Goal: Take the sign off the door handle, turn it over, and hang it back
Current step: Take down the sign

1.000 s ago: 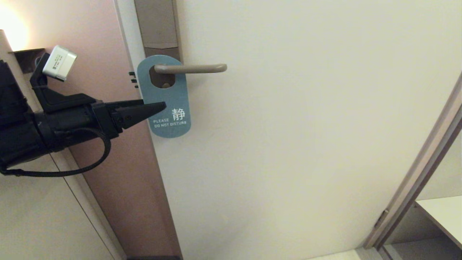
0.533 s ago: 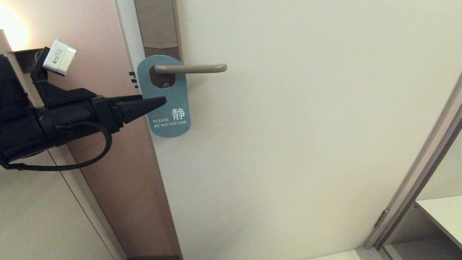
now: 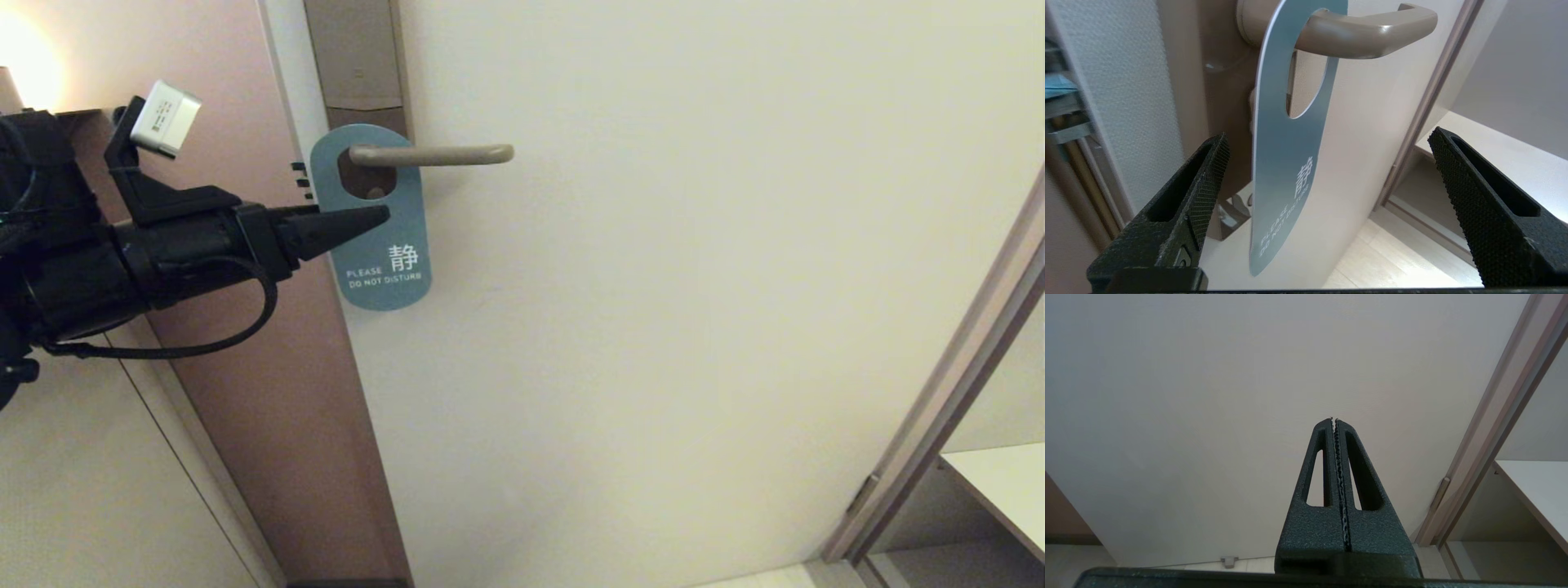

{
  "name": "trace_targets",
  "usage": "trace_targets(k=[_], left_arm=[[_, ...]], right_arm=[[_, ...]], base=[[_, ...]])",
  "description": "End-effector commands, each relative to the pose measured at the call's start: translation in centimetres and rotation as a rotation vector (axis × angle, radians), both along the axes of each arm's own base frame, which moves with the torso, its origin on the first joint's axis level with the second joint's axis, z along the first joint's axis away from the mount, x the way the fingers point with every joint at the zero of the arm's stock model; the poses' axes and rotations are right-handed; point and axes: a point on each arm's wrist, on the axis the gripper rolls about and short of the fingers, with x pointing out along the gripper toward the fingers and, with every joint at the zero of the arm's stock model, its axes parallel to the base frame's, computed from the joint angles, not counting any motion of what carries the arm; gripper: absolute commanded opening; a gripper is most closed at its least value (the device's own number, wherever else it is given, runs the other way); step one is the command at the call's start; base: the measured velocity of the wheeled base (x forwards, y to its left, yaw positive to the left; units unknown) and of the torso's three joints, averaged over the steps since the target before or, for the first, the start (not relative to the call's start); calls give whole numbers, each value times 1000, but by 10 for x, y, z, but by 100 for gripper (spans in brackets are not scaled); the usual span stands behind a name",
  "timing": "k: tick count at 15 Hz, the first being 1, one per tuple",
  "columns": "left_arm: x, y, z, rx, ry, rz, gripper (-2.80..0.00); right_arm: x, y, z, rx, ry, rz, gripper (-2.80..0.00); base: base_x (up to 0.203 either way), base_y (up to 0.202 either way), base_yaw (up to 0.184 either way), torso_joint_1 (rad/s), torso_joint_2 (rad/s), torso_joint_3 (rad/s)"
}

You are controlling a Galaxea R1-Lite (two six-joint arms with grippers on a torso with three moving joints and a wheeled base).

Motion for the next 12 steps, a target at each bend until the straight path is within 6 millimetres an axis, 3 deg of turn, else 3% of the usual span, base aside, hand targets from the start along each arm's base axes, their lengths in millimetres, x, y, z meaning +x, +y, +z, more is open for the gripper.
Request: trace_targets(k=[1, 12], left_arm=[[2, -6, -2, -7, 13, -26, 0], [6, -13, -5, -7, 23, -40, 0]], right_arm=[[0, 0, 0, 0, -1, -1, -280], [0, 0, 0, 0, -1, -1, -280]], base=[[0, 0, 0, 0, 0, 0], [0, 0, 0, 0, 0, 0]])
